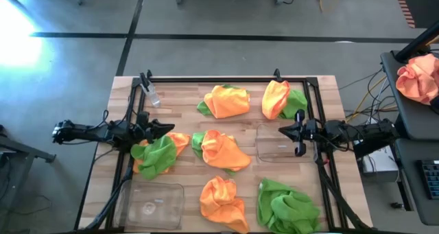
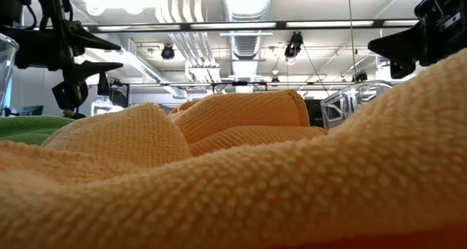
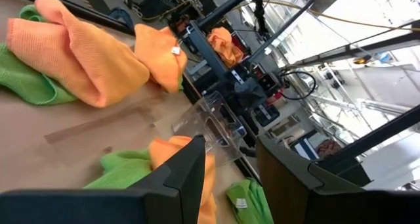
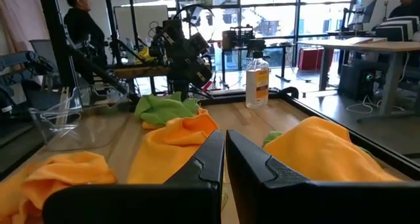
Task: Sort microfiber towel by color & place in baskets
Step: Put the center yellow towel into the left transparent bin
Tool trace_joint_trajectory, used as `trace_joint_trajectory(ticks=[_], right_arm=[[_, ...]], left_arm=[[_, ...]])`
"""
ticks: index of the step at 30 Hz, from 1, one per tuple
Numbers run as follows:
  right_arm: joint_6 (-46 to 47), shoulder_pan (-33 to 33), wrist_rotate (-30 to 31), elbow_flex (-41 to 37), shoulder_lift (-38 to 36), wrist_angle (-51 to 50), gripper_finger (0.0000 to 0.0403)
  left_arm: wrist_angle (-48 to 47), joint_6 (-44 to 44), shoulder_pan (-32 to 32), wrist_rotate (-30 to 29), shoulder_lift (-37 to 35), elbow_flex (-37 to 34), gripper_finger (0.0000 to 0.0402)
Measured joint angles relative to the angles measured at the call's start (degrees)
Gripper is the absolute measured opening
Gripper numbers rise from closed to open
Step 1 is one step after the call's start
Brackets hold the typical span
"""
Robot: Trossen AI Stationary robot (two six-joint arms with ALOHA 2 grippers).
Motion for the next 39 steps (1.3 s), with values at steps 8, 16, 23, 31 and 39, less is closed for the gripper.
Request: trace_joint_trajectory(ticks=[8, 16, 23, 31, 39], right_arm=[[15.1, 0.0, 0.0, 0.0, 0.0, 4.9, 0.0013], [22.2, 0.0, 0.0, 0.0, 0.1, 4.7, 0.0013], [35.6, 0.0, 0.0, 0.0, 0.3, 3.4, 0.0013], [37.0, 0.0, 0.0, 0.0, 0.3, 5.9, 0.0013], [41.7, 0.0, 0.0, 1.5, 0.7, 5.6, 0.0013]], left_arm=[[0.0, 0.0, 0.0, 0.0, 2.1, 0.0, 0.0121], [0.1, 0.0, 0.0, 0.0, 3.9, 0.0, 0.0121], [0.5, 0.0, 0.0, 0.0, 4.8, 0.0, 0.0121], [1.3, 0.0, 0.0, 0.0, 4.9, 0.0, 0.0121], [15.7, 7.7, 0.0, 0.0, 4.9, 0.0, 0.0121]])
